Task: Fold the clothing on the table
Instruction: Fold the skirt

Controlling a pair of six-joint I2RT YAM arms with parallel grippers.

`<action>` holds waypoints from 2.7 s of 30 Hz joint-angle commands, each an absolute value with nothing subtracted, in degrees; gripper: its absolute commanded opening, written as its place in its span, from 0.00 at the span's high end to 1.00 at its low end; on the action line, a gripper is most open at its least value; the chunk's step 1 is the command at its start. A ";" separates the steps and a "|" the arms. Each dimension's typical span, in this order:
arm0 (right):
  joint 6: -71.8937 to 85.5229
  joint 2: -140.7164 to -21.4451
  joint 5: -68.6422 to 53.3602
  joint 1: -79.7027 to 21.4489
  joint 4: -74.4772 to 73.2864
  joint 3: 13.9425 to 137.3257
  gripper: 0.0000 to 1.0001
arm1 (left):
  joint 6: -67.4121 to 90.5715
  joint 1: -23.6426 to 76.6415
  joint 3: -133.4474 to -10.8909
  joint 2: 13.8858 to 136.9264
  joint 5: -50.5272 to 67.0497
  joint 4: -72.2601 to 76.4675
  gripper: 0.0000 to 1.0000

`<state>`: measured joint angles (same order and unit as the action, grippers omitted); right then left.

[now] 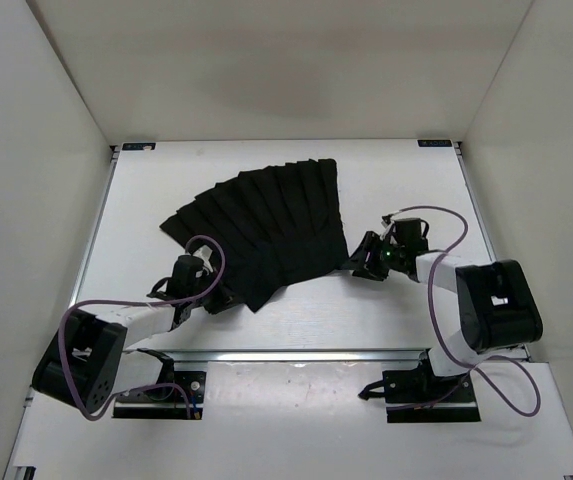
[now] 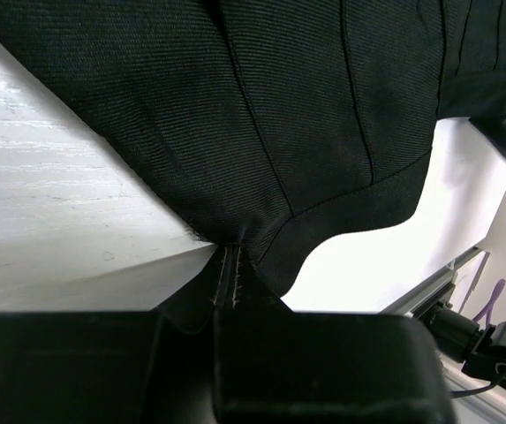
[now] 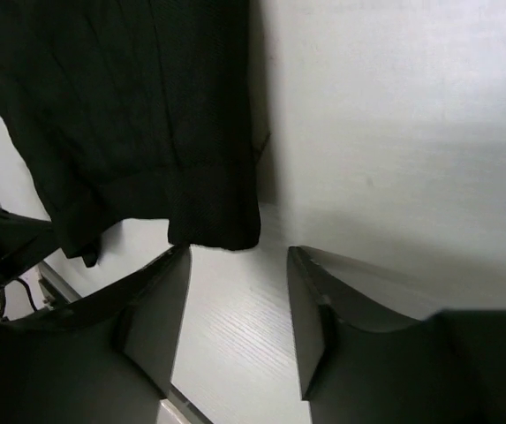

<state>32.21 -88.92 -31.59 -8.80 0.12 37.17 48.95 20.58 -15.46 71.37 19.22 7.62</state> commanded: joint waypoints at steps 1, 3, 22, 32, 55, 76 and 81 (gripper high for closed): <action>38.93 -85.52 -30.42 -8.79 10.36 30.42 0.56 | 48.25 19.78 -15.56 70.93 19.15 7.73 1.00; 39.81 -84.38 -28.84 -9.23 12.56 28.39 0.57 | 48.08 19.43 -14.94 69.88 18.90 7.38 1.00; 32.09 -91.06 -2.48 -17.57 7.74 36.55 0.99 | 48.61 18.20 -13.18 68.12 20.83 8.62 1.00; 19.96 -86.32 18.62 -22.23 -9.40 43.24 1.00 | 43.86 12.84 -14.33 61.88 21.10 0.88 1.00; 19.60 -82.80 11.87 -28.39 -17.93 44.82 1.00 | 56.25 31.37 -13.36 68.64 14.87 10.90 0.37; 20.48 -76.02 10.99 -29.27 -18.37 40.43 1.00 | 39.47 23.12 -23.11 64.43 9.06 -12.91 1.00; 20.22 -77.08 10.28 -29.35 -18.63 41.74 1.00 | 40.60 29.43 -28.03 63.45 5.09 -18.64 0.44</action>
<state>19.94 -77.47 10.20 -28.97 -18.87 40.60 41.65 26.72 -24.86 64.01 8.03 -13.45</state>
